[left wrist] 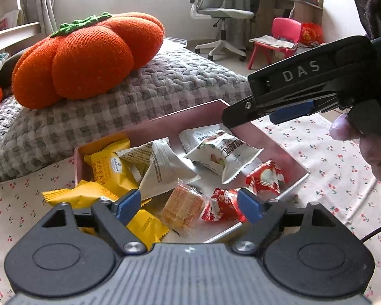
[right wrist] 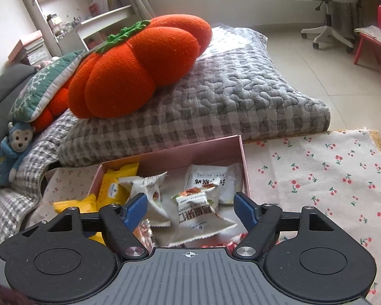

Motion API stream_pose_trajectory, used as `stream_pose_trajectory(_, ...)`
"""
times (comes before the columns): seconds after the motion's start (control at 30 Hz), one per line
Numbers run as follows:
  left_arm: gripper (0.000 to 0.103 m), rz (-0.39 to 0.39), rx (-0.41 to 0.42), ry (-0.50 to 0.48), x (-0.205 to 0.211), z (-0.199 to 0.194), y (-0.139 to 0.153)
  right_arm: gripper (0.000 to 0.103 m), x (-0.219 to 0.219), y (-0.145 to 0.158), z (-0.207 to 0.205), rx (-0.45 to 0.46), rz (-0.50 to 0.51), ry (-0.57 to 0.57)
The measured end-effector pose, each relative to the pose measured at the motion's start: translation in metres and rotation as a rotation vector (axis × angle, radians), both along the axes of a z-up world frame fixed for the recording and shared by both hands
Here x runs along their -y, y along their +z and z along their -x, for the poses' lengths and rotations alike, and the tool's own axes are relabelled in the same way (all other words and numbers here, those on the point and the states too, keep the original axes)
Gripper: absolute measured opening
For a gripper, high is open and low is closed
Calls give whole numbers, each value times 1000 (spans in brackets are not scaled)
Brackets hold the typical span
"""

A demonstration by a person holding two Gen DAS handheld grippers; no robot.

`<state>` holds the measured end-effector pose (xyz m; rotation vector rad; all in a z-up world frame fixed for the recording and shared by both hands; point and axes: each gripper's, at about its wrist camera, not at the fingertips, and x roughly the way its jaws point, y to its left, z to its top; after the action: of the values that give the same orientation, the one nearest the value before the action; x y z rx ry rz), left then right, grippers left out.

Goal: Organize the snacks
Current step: 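Open both tools to release the wafer block and pecan packet in the box, then withdraw both tools from the box toward the loose snacks on the sheet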

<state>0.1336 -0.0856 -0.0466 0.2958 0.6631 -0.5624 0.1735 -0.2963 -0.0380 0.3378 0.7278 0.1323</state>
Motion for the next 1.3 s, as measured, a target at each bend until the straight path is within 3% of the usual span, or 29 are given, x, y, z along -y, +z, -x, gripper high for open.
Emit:
stream_pose_trajectory(0.17, 92, 9, -10, 11, -11, 12, 5, 90, 2, 6, 20, 5, -9, 5)
stream_pose_trajectory(0.4, 101, 2, -12, 30, -29, 32, 9, 93, 7, 6, 47, -11, -17, -6)
stream_pose_trajectory(0.6, 102, -29, -2, 51, -43, 52, 8, 93, 7, -1, 75, -26, -2, 7)
stream_pose_trajectory(1.1, 102, -12, 3, 71, -74, 80, -8, 94, -11, -24, 132, -8, 43, 58)
stream_pose_trajectory(1.3, 102, -45, 63, -1, -83, 90, -19, 94, -25, -44, 145, -13, 67, 59)
